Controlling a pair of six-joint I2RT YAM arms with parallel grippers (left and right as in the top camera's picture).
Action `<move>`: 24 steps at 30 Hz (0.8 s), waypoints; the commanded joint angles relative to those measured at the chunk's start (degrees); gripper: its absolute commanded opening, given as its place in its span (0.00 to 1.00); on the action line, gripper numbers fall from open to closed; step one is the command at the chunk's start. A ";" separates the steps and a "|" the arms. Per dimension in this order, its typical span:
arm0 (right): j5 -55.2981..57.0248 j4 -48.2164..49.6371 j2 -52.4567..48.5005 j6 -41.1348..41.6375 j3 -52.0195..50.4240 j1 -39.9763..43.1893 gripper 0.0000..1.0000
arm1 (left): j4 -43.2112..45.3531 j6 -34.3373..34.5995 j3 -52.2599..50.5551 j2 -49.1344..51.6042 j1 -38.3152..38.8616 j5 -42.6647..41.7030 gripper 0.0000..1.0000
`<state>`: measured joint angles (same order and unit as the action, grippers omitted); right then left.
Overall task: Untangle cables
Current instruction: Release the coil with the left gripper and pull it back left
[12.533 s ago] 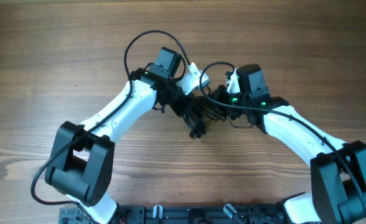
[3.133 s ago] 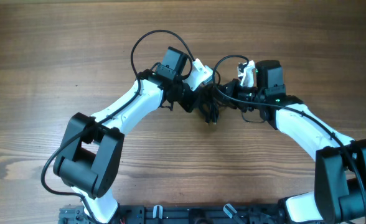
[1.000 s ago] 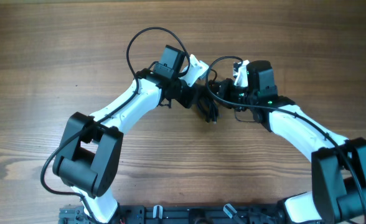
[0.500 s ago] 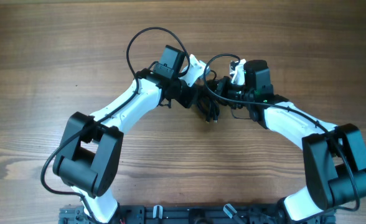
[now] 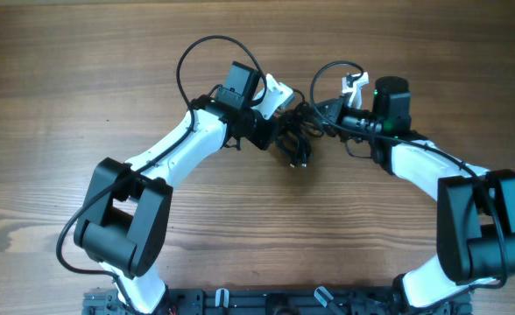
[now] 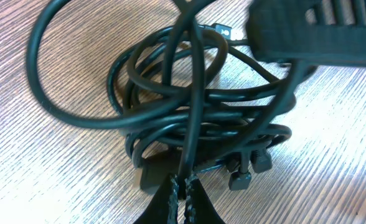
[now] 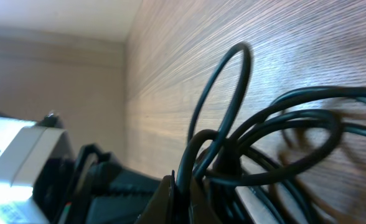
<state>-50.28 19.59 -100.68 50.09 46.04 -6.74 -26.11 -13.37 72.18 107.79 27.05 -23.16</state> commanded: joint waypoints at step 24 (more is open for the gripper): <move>-18.62 -9.05 0.02 -14.23 0.44 9.44 0.04 | -1.46 1.01 -0.92 0.59 -0.31 6.69 0.12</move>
<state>-68.53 12.19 -100.68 42.22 46.06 2.17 -27.42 -13.10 71.94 107.79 27.16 -17.93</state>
